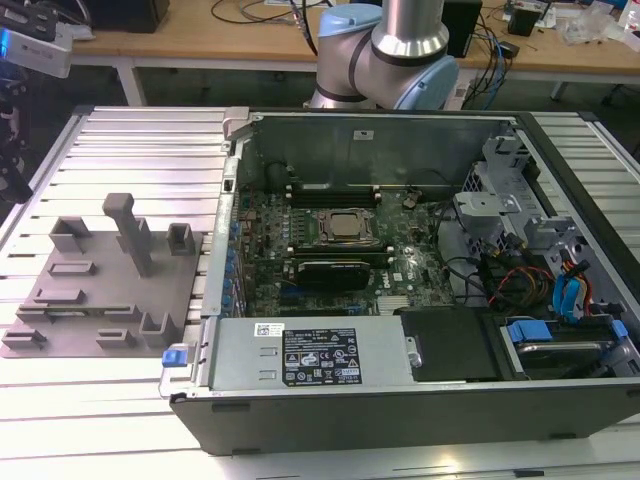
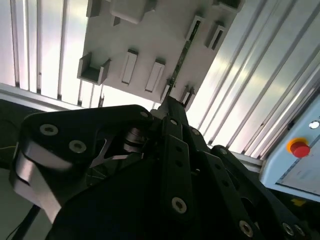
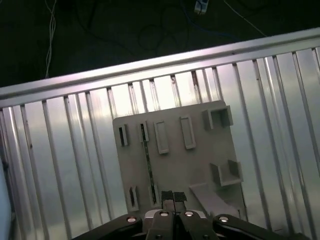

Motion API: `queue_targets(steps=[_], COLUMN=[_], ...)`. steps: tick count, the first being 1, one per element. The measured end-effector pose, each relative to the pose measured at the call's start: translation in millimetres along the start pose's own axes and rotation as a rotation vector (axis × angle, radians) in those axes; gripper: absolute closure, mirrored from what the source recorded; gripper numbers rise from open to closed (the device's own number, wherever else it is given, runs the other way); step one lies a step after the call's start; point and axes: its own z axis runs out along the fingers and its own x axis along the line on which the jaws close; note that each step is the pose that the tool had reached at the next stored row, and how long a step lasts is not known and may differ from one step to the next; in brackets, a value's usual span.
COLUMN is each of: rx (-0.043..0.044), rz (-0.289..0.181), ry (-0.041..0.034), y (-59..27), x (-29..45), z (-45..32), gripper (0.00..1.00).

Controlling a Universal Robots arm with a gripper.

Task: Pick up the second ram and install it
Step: 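Pick up the second ram and move it above second insertion slot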

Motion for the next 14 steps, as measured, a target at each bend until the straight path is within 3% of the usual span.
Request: queue_targets(steps=[14], rx=[-0.0035], rz=[-0.161], ry=[0.0071], y=[0.0], x=[0.0], z=[0.0], gripper=[0.92])
